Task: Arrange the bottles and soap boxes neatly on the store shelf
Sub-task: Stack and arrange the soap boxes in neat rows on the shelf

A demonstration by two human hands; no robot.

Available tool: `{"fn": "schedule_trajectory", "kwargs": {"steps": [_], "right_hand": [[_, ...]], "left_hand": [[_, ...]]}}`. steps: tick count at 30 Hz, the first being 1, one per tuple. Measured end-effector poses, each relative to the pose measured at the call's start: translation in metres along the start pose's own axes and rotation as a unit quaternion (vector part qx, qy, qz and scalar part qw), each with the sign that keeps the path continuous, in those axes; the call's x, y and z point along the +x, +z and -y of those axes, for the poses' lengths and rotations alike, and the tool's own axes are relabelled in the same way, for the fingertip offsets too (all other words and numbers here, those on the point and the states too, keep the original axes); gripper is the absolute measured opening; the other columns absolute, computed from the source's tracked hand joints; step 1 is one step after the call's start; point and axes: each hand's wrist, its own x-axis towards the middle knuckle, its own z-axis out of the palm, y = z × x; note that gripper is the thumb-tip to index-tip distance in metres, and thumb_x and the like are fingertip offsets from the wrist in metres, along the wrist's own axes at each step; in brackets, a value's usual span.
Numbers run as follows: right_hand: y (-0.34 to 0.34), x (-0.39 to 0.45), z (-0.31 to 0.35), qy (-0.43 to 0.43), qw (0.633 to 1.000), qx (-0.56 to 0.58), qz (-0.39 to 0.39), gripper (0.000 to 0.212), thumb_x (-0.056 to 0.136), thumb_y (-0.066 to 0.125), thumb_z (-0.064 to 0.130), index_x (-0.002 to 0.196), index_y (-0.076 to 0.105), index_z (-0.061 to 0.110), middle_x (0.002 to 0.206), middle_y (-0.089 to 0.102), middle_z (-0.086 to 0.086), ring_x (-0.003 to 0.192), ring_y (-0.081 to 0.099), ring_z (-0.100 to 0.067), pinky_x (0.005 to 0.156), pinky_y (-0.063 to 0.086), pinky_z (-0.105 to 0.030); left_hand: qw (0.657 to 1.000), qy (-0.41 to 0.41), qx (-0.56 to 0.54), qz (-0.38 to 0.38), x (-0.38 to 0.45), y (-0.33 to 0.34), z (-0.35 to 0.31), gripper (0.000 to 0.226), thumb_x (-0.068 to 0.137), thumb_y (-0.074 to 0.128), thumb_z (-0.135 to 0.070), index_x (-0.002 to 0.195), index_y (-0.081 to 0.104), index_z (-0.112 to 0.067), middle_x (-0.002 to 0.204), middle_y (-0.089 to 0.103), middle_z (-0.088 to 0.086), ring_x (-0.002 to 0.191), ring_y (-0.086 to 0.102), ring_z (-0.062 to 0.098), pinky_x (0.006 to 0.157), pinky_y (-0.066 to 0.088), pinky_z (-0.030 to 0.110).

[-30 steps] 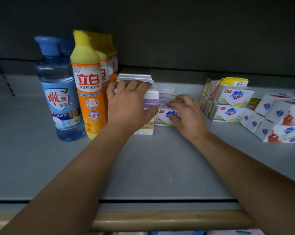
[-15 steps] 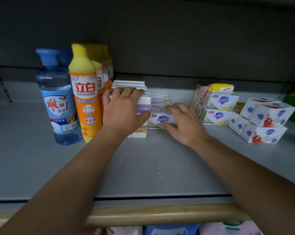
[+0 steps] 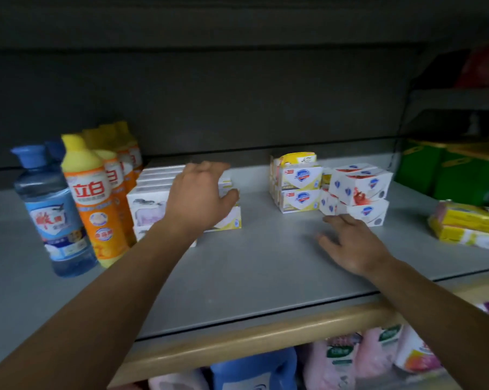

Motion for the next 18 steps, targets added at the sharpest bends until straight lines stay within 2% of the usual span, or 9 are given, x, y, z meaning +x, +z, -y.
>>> {"fn": "schedule_trajectory", "kwargs": {"steps": [4, 7, 12, 14, 18], "right_hand": [[0.009, -0.006, -0.015, -0.002, 0.999, -0.03, 0.013, 0.05, 0.093, 0.043, 0.057, 0.129, 0.056, 0.025, 0.135, 0.052, -0.001, 0.128, 0.045, -0.024, 0.104, 0.039, -0.031], [0.013, -0.004, -0.017, -0.014, 0.999, -0.036, 0.003, 0.051, 0.092, 0.039, 0.06, 0.13, 0.053, 0.029, 0.133, 0.051, 0.001, 0.127, 0.045, -0.023, 0.105, 0.036, -0.032], [0.017, -0.001, -0.019, -0.021, 0.999, -0.026, -0.009, 0.053, 0.089, 0.039, 0.06, 0.128, 0.052, 0.027, 0.13, 0.05, 0.001, 0.124, 0.042, -0.025, 0.103, 0.033, -0.036], [0.018, -0.001, -0.02, -0.018, 1.0, -0.022, -0.008, 0.054, 0.089, 0.039, 0.06, 0.13, 0.05, 0.026, 0.129, 0.049, 0.0, 0.125, 0.041, -0.026, 0.103, 0.031, -0.038], [0.019, -0.002, -0.02, -0.019, 1.0, -0.019, -0.013, 0.054, 0.09, 0.036, 0.057, 0.13, 0.05, 0.024, 0.129, 0.048, -0.001, 0.125, 0.04, -0.027, 0.104, 0.03, -0.041]], "left_hand": [[0.994, -0.004, -0.094, 0.05, 0.011, 0.039, -0.035, 0.05, 0.083, 0.066, -0.037, 0.13, 0.059, -0.022, 0.124, 0.065, 0.002, 0.114, 0.059, 0.024, 0.098, 0.045, 0.034], [0.989, -0.019, -0.125, 0.076, 0.024, 0.073, -0.054, 0.049, 0.083, 0.066, -0.039, 0.129, 0.059, -0.023, 0.12, 0.066, -0.001, 0.107, 0.062, 0.022, 0.094, 0.048, 0.033], [0.99, -0.018, -0.116, 0.079, 0.06, 0.117, -0.074, 0.054, 0.084, 0.066, -0.039, 0.134, 0.053, -0.021, 0.127, 0.059, 0.008, 0.111, 0.059, 0.028, 0.096, 0.047, 0.04], [0.991, -0.028, -0.109, 0.075, 0.076, 0.129, -0.079, 0.057, 0.085, 0.068, -0.037, 0.136, 0.051, -0.019, 0.126, 0.055, 0.011, 0.115, 0.054, 0.03, 0.099, 0.044, 0.037], [0.99, -0.048, -0.098, 0.087, 0.093, 0.149, -0.084, 0.056, 0.084, 0.07, -0.034, 0.134, 0.05, -0.018, 0.121, 0.056, 0.011, 0.111, 0.055, 0.028, 0.091, 0.043, 0.036]]}}
